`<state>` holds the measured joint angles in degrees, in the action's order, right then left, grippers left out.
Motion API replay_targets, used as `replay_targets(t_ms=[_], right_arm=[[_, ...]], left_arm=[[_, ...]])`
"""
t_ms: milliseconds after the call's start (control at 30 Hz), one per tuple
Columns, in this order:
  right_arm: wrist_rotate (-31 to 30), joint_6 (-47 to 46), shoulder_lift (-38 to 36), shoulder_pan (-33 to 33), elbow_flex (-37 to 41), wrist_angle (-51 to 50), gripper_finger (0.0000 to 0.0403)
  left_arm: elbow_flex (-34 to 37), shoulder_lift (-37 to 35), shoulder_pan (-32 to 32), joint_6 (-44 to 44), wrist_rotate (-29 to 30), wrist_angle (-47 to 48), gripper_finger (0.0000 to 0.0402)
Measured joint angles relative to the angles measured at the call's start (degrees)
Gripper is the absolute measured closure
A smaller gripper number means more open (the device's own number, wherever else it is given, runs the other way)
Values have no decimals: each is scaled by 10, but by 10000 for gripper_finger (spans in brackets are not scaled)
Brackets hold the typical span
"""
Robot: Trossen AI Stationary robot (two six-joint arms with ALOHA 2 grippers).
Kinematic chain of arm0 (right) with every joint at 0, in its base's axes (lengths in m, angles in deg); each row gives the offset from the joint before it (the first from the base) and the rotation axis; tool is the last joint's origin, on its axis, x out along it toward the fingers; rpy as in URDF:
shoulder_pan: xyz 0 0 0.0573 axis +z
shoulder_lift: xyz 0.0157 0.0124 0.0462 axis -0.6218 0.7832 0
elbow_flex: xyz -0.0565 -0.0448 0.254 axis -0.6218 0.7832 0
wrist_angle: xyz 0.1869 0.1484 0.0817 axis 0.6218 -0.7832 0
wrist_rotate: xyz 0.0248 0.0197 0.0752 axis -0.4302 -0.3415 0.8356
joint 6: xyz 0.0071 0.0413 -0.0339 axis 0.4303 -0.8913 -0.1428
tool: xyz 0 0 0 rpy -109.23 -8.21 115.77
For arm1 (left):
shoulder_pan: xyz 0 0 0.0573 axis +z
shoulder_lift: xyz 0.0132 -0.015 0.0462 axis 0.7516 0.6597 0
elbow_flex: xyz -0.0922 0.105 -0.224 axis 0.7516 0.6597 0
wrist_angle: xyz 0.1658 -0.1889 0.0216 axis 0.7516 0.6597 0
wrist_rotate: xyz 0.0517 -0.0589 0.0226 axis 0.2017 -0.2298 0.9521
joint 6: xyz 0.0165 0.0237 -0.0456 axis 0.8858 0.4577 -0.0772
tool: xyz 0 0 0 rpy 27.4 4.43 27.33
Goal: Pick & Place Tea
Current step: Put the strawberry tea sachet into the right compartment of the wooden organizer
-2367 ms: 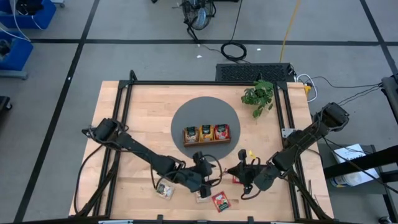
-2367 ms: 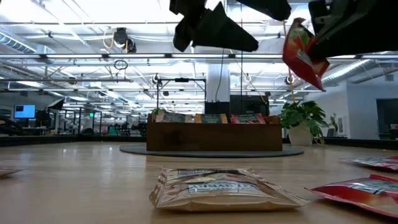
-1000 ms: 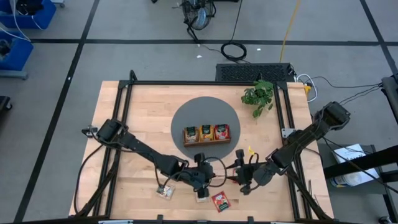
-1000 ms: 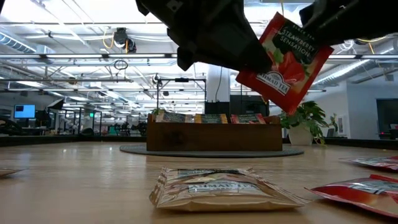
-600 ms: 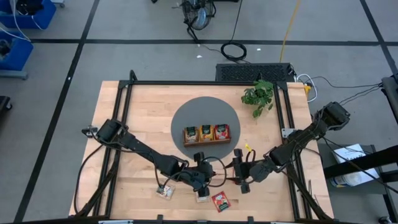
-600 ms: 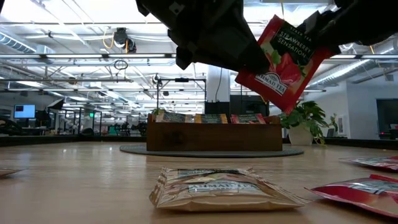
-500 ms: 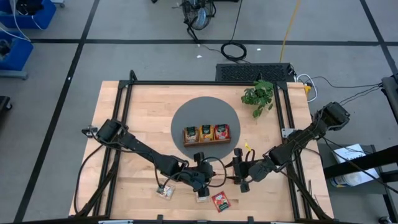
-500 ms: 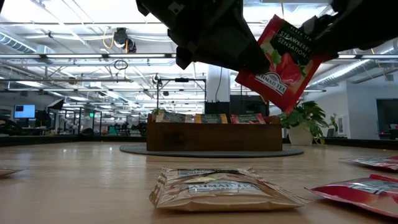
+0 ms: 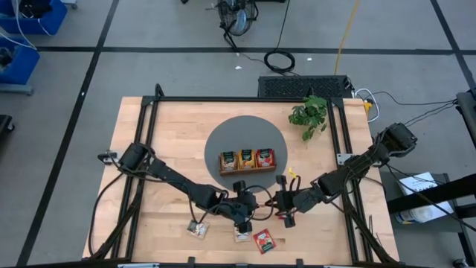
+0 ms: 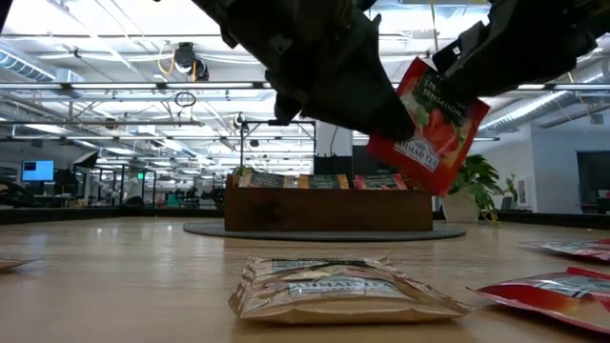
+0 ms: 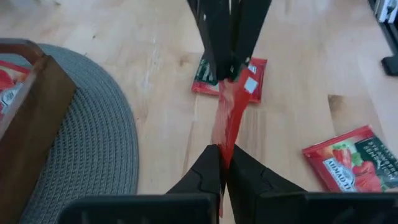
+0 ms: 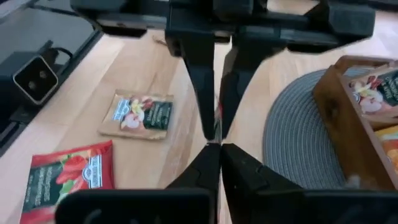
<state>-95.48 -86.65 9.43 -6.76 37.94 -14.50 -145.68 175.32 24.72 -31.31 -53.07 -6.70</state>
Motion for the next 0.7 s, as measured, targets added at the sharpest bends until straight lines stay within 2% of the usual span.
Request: replay_targets(t_ms=[133,267,433,567,633,700], right_arm=[[4,0,0,0,-1,-15,402],[13,-11,0,0,0,-34,402],[13,-17,0,0,0,-50,403],[5,-19,0,0,0,-84,403],[-4,-15,-1,0,0,-101,403],[-1,-10,-4,-5,-2,-121,403]], left_arm=[[0,-1,-2,4,0,2,366],[0,-7,-13,30,16,-1,302],[-1,-8,-16,22,36,8,221],[-1,-24,-21,-43,7,80,175],[-1,-29,-29,-72,-30,120,165],[-1,-28,-45,-92,-37,153,165]])
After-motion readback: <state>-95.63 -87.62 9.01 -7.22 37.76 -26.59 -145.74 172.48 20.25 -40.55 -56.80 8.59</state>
